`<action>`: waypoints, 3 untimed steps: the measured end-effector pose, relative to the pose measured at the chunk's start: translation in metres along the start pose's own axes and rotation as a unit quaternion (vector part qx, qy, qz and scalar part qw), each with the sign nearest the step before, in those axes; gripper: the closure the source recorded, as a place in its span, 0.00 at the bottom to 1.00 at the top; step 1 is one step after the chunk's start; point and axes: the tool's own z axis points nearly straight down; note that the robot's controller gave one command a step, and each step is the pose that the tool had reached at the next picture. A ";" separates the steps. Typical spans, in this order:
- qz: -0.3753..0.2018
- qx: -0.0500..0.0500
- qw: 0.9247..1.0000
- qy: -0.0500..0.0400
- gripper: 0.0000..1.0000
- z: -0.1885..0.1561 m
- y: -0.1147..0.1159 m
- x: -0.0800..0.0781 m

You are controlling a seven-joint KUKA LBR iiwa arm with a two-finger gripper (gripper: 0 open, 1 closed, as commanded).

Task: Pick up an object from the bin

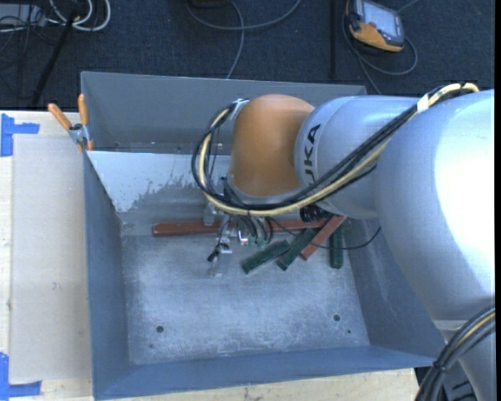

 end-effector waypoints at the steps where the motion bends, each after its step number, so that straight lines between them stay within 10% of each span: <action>1: 0.059 0.000 0.998 0.001 0.00 0.019 -0.080 0.003; 2: 0.081 -0.006 0.997 0.000 0.00 0.023 -0.105 0.004; 3: 0.086 -0.003 0.996 -0.001 1.00 0.022 -0.113 0.003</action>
Offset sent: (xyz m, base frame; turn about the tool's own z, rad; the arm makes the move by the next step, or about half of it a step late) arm -0.0068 -0.0749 -0.0171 0.1115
